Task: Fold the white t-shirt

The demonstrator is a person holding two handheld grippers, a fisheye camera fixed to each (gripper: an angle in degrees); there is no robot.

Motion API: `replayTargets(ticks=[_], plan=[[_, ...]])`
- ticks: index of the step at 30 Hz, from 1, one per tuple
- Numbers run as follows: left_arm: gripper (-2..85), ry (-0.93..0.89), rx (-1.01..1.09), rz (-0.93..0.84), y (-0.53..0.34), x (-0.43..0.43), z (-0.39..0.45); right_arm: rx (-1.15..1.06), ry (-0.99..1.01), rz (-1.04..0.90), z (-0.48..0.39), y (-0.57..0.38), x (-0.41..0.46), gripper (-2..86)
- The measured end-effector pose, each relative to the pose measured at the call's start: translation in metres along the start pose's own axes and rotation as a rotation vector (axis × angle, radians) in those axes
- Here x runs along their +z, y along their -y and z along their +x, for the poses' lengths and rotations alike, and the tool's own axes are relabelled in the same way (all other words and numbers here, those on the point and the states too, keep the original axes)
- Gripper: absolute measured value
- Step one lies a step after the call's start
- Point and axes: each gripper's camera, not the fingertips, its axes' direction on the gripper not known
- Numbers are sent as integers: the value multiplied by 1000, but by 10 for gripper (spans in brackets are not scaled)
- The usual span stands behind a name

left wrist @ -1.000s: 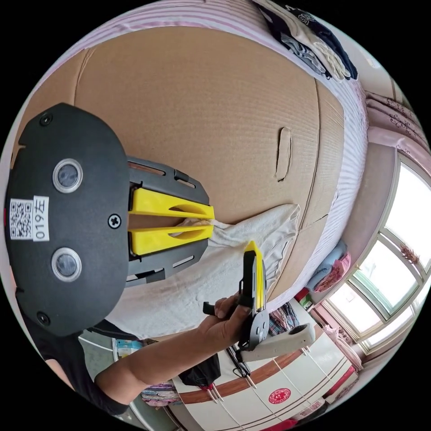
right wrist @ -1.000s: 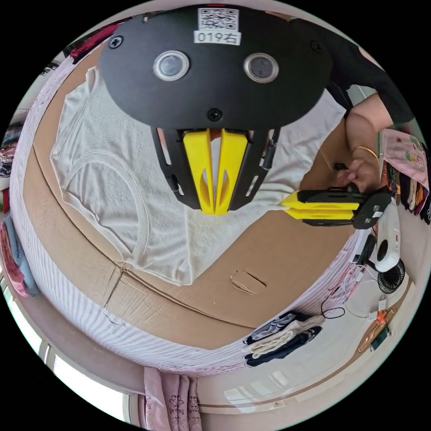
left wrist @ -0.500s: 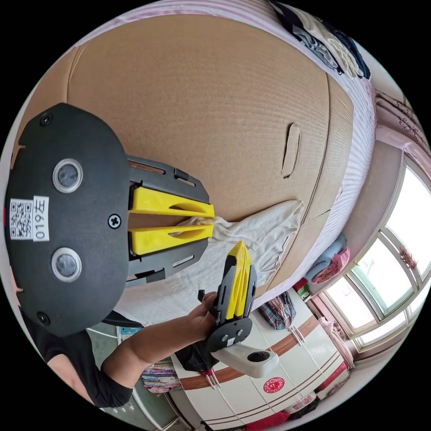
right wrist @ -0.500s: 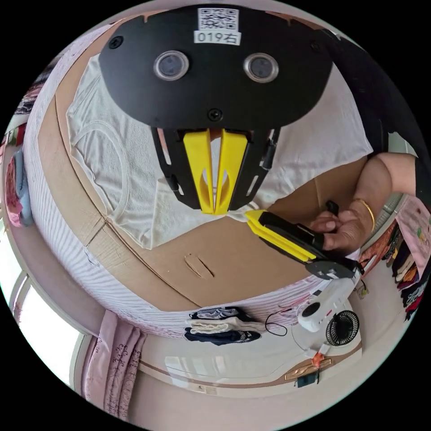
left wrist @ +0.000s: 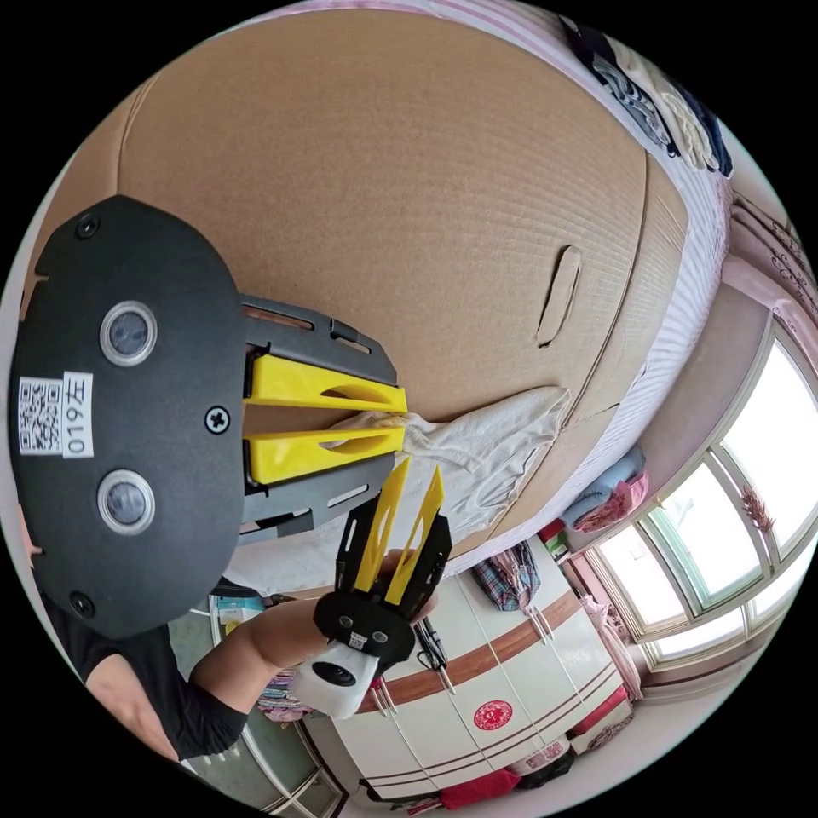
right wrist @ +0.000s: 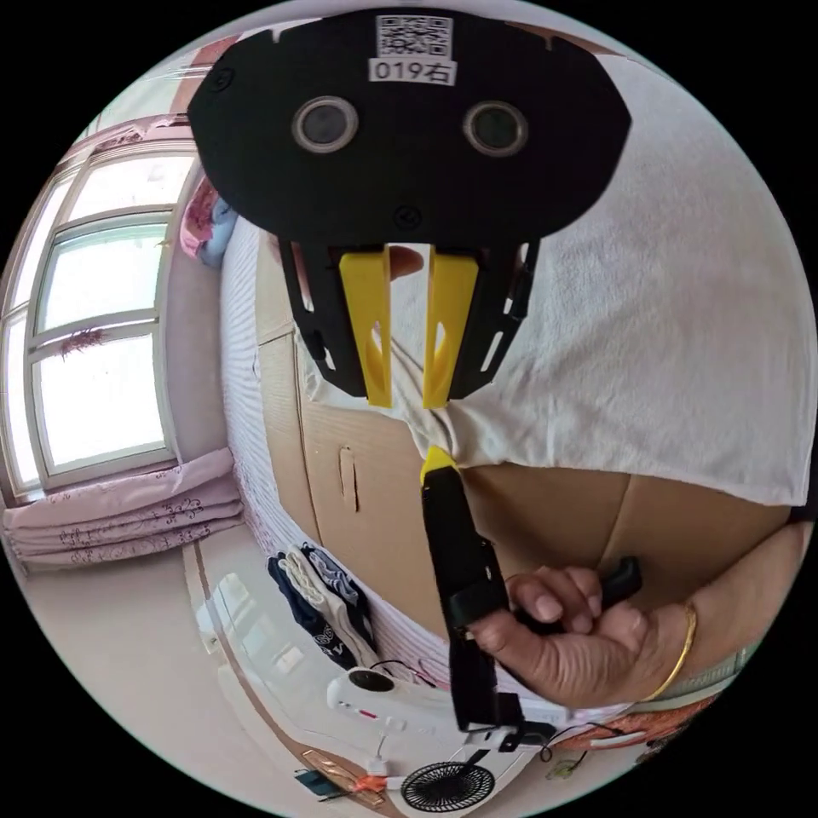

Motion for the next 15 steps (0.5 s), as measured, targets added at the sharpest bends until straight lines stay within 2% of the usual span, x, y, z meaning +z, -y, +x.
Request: replayTargets(ticks=[15], plan=[[16, -36, -12, 20, 0, 19, -18, -77, -13, -8, -8, 15, 87, 50]])
